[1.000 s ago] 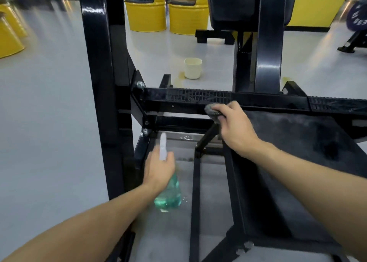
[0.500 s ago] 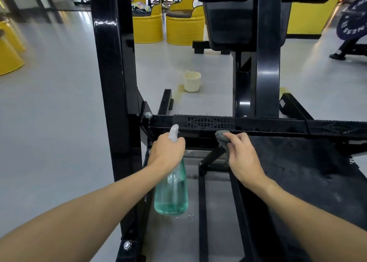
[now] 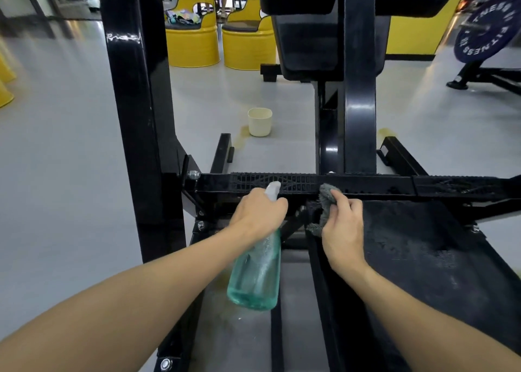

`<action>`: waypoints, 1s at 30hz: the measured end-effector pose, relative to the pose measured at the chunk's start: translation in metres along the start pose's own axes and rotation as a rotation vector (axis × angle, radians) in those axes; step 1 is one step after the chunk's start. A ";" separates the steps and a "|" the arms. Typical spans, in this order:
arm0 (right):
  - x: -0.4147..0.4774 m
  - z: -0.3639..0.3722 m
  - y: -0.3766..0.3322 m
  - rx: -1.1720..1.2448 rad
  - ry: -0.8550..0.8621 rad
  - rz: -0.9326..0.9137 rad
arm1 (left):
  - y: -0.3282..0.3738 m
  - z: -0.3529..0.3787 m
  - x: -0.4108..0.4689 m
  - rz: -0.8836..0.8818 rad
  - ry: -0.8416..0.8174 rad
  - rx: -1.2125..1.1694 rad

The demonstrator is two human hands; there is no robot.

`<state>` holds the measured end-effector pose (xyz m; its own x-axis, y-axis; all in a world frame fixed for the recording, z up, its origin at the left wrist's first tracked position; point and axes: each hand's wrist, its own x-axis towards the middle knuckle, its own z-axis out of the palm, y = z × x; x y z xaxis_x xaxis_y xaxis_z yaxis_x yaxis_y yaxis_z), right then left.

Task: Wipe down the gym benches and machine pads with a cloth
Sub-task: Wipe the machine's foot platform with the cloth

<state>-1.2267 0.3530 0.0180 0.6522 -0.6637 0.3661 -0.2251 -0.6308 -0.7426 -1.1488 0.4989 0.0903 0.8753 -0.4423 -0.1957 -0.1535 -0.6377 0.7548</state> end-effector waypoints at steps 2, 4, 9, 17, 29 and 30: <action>0.001 0.000 0.001 0.004 -0.011 0.013 | 0.004 0.005 0.004 -0.024 -0.003 -0.006; 0.002 0.001 0.001 0.008 -0.010 0.006 | 0.006 0.010 0.008 0.017 -0.057 0.057; 0.005 0.004 0.002 -0.023 -0.093 -0.003 | 0.007 0.011 0.022 0.048 -0.064 0.089; 0.041 -0.001 -0.001 -0.249 -0.273 -0.242 | -0.032 -0.036 0.040 -0.004 0.184 0.118; 0.037 0.120 -0.074 -0.352 -0.318 -0.638 | -0.077 -0.042 0.070 -0.064 0.320 -0.415; 0.038 0.122 -0.077 -0.352 -0.346 -0.687 | -0.081 -0.042 0.072 -0.057 0.314 -0.463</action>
<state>-1.0968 0.4251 0.0205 0.8985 0.0375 0.4373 0.1278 -0.9756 -0.1788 -1.0542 0.5447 0.0413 0.9817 -0.1607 -0.1017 0.0533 -0.2806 0.9583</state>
